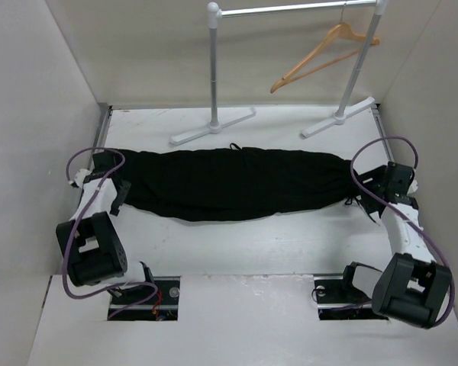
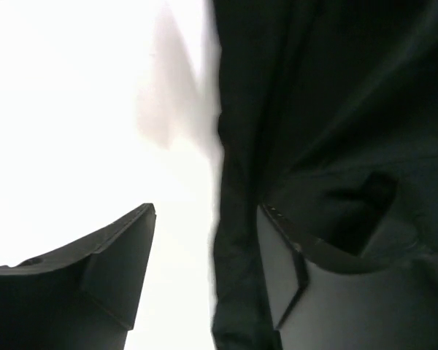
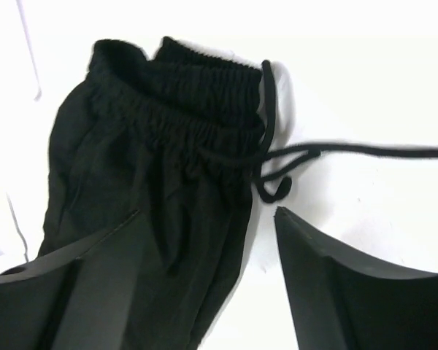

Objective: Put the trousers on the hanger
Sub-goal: Fold the trousers at the center of the board.

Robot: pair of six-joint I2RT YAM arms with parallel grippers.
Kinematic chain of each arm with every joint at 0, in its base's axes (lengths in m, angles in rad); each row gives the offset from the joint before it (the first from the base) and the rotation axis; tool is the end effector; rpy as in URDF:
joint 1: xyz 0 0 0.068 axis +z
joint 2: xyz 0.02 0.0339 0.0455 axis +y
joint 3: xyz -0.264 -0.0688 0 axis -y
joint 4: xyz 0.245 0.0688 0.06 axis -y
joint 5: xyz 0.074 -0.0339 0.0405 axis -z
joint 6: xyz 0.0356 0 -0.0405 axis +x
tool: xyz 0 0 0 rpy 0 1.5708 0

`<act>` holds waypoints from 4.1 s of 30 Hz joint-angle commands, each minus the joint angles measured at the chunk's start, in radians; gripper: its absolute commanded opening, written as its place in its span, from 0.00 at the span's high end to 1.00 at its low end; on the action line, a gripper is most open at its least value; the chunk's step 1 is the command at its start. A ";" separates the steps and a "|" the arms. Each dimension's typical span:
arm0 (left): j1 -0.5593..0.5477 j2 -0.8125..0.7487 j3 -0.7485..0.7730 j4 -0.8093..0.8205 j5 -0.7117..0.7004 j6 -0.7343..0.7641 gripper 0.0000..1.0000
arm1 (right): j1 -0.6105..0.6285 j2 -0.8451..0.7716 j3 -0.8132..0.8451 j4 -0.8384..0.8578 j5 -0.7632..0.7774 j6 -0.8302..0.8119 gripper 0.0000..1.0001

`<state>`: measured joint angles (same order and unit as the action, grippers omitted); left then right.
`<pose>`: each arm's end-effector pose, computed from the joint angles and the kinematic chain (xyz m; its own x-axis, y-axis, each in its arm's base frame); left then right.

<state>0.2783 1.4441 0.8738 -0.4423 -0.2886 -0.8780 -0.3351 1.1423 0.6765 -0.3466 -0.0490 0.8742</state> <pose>0.2689 0.0874 0.2019 -0.2067 -0.8262 -0.5240 -0.8883 0.3830 -0.2534 0.2192 -0.0745 0.2177 -0.2123 0.8852 -0.4140 0.7162 0.4292 0.5503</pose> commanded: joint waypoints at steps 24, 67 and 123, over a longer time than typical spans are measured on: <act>-0.271 -0.237 0.051 -0.030 0.046 -0.027 0.40 | -0.035 0.349 0.161 0.193 0.000 0.029 0.87; -0.206 -0.576 -0.027 -0.141 0.160 -0.026 0.67 | 1.308 0.796 1.360 -0.152 0.523 -0.189 0.64; -0.660 -0.087 0.195 0.123 0.104 0.145 0.70 | 0.686 0.406 0.399 0.164 -0.137 -0.112 0.72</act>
<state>-0.2779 1.3014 0.9619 -0.3195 -0.2264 -0.7292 0.3294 1.6657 1.1530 -0.2031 -0.1589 0.7368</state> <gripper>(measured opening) 0.323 0.341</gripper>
